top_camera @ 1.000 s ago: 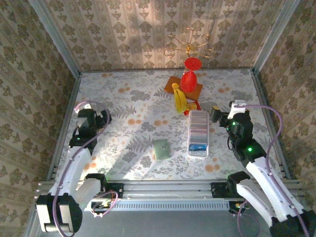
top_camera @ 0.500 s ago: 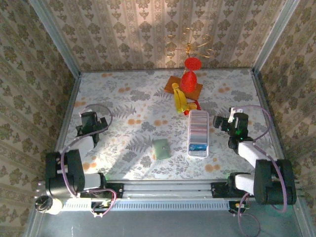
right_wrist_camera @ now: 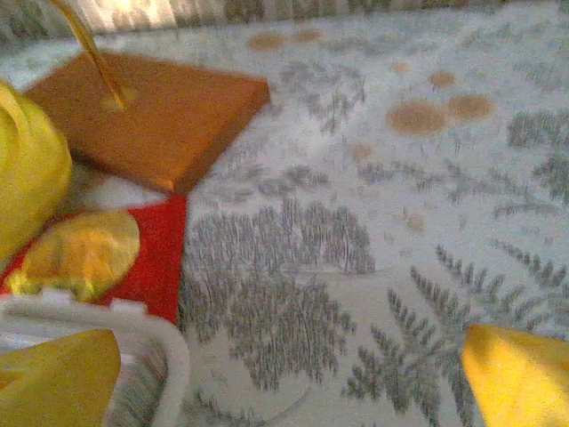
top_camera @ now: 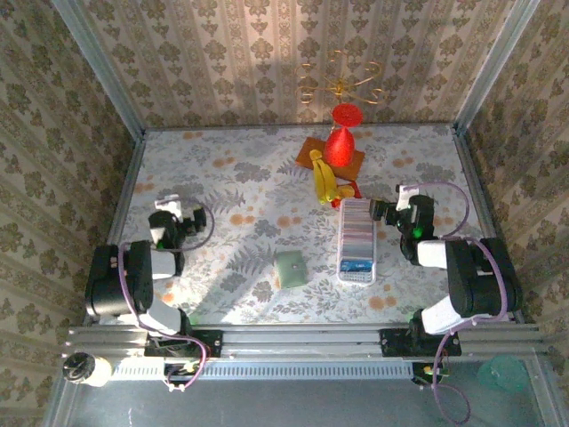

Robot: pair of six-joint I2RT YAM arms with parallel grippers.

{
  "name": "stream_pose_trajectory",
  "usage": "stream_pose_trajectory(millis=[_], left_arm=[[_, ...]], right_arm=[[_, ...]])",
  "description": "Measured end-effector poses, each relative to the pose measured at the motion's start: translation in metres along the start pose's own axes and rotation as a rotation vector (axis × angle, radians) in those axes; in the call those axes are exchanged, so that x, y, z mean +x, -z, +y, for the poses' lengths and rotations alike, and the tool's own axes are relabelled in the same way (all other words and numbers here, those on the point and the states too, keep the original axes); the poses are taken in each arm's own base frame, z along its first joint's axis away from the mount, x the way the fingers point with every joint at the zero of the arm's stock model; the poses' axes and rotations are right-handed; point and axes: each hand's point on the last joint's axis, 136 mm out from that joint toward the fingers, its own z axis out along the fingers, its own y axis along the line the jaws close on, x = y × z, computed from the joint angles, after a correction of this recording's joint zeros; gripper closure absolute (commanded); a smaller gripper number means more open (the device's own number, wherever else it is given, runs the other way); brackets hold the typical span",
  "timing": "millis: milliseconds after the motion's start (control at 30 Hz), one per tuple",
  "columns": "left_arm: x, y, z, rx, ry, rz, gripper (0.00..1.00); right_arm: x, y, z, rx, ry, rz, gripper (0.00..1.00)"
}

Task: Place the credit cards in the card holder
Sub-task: Reset both arms

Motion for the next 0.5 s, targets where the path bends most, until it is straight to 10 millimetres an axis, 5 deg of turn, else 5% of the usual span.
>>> stream_pose_trajectory(millis=[67,267,500], left_arm=[[0.012,-0.001,-0.002,-0.020,-0.023,0.039,0.00],[-0.032,-0.011,-0.010,-0.057,-0.072,-0.074,0.00],[-0.033,-0.010,-0.005,-0.104,-0.093,-0.076,0.00]], right_arm=[[0.002,-0.001,-0.001,0.008,0.003,0.000,0.00],[-0.004,-0.001,-0.002,0.020,0.005,-0.022,0.00],[-0.005,-0.001,-0.002,0.028,0.012,-0.027,0.00]])
